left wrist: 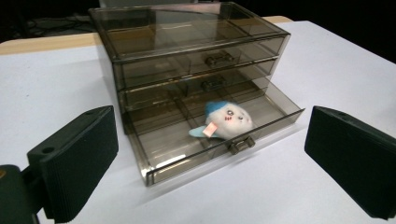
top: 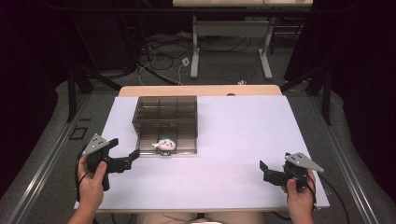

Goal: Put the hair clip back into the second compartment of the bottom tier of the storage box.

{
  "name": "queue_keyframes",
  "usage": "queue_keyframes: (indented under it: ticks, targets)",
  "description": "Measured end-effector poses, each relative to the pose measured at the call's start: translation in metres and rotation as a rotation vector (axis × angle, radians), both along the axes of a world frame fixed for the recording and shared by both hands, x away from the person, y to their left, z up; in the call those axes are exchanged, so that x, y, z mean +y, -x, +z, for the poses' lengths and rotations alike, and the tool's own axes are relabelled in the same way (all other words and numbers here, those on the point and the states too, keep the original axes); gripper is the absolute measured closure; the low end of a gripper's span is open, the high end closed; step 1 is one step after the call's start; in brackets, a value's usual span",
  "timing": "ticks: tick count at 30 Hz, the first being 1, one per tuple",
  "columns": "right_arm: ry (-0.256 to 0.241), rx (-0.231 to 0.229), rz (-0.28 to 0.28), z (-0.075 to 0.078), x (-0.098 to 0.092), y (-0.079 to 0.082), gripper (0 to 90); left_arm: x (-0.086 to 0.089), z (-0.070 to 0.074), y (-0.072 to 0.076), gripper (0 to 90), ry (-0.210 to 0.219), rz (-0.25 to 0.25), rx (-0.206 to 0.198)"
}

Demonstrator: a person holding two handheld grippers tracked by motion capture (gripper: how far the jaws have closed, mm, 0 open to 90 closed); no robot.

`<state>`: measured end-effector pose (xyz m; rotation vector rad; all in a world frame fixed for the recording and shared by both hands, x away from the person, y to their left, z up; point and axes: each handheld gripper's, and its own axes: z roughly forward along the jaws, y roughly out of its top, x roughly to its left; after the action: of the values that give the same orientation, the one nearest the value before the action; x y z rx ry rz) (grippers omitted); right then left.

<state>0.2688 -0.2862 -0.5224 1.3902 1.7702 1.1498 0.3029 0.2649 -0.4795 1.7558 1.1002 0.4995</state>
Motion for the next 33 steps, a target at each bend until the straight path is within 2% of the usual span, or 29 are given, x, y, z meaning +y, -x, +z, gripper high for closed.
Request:
queue_keyframes:
  ticks: [5,21,29,30,33]
  targets:
    - [-0.005,-0.008,-0.002,-0.001,0.001,-0.001,0.0,0.008,-0.007,0.003,3.1,0.019,0.028,-0.006]
    - [-0.003,-0.003,0.001,-0.001,0.0,-0.001,0.0,0.03,-0.032,0.001,3.1,0.024,0.106,0.005]
    - [-0.001,0.011,-0.001,-0.002,0.0,-0.001,0.0,0.038,-0.041,0.0,3.1,-0.031,0.131,0.009]
    - [-0.006,-0.002,-0.009,-0.002,0.0,-0.002,0.0,0.038,-0.042,-0.001,3.1,-0.032,0.132,0.012]
    - [-0.009,0.001,-0.005,-0.002,0.0,-0.002,0.0,0.04,-0.045,-0.002,3.1,-0.031,0.138,0.018]
